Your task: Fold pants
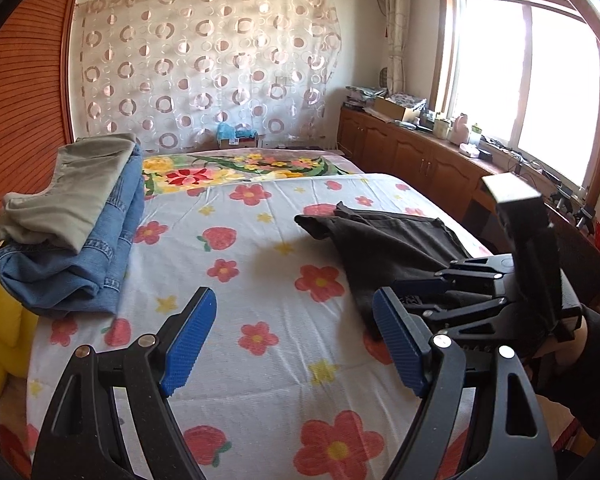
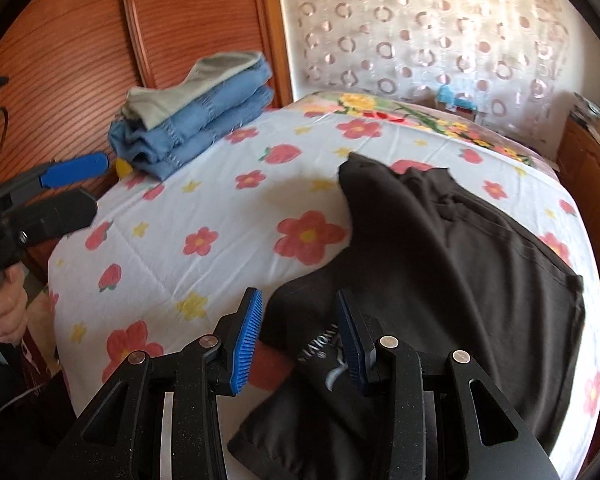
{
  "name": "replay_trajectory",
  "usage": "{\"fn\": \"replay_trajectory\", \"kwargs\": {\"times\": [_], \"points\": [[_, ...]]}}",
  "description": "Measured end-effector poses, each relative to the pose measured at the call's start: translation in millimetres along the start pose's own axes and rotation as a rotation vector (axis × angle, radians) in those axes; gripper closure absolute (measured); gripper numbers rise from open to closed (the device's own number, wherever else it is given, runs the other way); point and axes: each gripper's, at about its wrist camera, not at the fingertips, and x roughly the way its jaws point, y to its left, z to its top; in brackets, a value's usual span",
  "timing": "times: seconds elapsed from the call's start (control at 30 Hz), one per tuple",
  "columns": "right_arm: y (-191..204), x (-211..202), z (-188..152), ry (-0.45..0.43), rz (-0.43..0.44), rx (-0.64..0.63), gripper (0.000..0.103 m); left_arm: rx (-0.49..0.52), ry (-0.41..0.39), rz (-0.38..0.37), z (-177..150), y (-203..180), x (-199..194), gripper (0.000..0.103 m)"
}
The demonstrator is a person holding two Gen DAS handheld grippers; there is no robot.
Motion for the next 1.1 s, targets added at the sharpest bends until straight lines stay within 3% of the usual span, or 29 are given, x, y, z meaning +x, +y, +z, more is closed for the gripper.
{"fn": "replay_trajectory", "kwargs": {"times": [0.23, 0.33, 0.4, 0.6, 0.73, 1.1], "points": [[10, 29, 4, 0.065, -0.013, -0.053, 0.063, -0.009, -0.002, 0.011, 0, 7, -2, 0.022], [13, 33, 4, 0.055, -0.054, -0.071, 0.076, -0.012, 0.0, 0.011, -1, 9, -1, 0.022], [14, 34, 4, 0.055, -0.066, -0.067, 0.094, -0.014, 0.004, 0.012, -2, 9, 0, 0.022], [-3, -3, 13, -0.046, -0.068, -0.01, 0.096, -0.006, 0.032, -0.009, -7, 2, 9, 0.022], [-24, -32, 22, -0.114, -0.119, 0.006, 0.096, -0.004, 0.069, -0.048, -12, -8, 23, 0.022], [-82, -49, 25, -0.121, -0.267, 0.078, 0.096, 0.059, 0.132, -0.076, -17, -36, 53, 0.022]]}}
